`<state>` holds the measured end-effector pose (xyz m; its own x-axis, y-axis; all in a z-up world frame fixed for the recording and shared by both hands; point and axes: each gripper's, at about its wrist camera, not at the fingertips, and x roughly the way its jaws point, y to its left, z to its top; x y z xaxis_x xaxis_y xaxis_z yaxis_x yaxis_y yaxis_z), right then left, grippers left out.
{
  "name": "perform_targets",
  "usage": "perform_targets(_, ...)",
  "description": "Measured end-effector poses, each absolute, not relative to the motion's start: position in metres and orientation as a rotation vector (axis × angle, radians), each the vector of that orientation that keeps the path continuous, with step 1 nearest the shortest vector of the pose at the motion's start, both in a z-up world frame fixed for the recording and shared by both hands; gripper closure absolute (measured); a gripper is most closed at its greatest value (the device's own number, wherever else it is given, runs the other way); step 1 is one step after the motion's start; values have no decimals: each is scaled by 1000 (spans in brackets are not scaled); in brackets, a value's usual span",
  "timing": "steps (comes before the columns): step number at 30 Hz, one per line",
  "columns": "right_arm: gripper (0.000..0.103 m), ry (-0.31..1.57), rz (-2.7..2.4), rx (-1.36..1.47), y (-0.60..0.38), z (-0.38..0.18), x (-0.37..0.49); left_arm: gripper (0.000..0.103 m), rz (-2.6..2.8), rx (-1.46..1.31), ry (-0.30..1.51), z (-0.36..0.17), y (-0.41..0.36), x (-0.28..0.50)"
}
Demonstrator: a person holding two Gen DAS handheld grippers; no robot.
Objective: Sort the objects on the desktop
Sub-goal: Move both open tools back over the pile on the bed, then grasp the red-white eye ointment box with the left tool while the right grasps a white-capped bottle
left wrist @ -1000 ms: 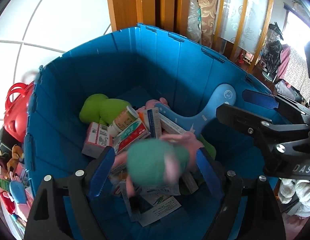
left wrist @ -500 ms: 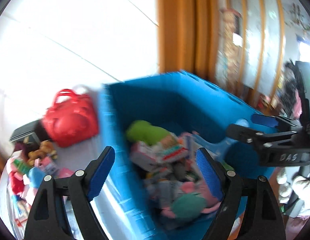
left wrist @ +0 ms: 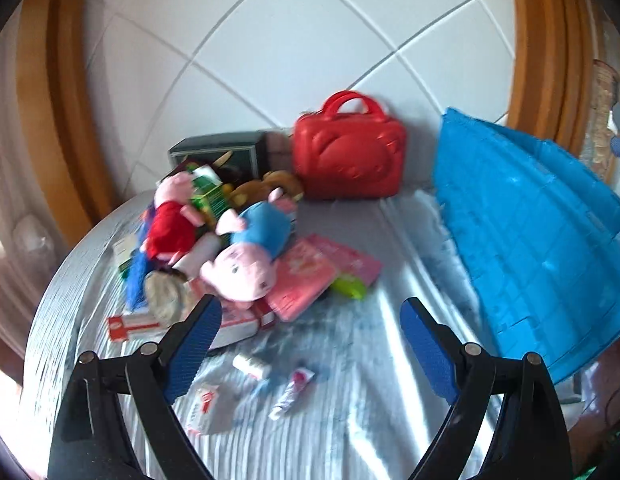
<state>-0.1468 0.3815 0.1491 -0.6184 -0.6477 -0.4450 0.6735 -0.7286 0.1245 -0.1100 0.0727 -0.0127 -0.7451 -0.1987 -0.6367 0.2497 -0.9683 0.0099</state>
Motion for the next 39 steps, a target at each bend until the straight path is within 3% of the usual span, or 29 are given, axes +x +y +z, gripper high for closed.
perform_targets(10,0,223,-2096,825,236,46,-122,11,-2440,1204,230,-149,-55,-58)
perform_targets(17,0,308,-2009,1085,185,-47,-124,13,-2403,1324,263,-208,-75,-67)
perform_targets(20,0,347,-1982,1150,169,-77,-120,38,-2403,1372,286,-226,-77,-76)
perform_targets(22,0,371,-1960,1192,158,-93,-118,47,-2399,1416,341,-238,-82,-82)
perform_targets(24,0,394,-1933,1212,145,-107,-114,70,-2392,1464,399,-247,-87,-86)
perform_targets(26,0,422,-1910,1213,131,-119,-110,75,-2409,1461,400,-244,-90,-85)
perform_targets(36,1,532,-1830,1228,51,-173,-101,77,-2435,1358,394,-220,-121,-78)
perform_targets(39,27,578,-1833,1225,35,-184,-98,77,-2437,1374,391,-223,-124,-84)
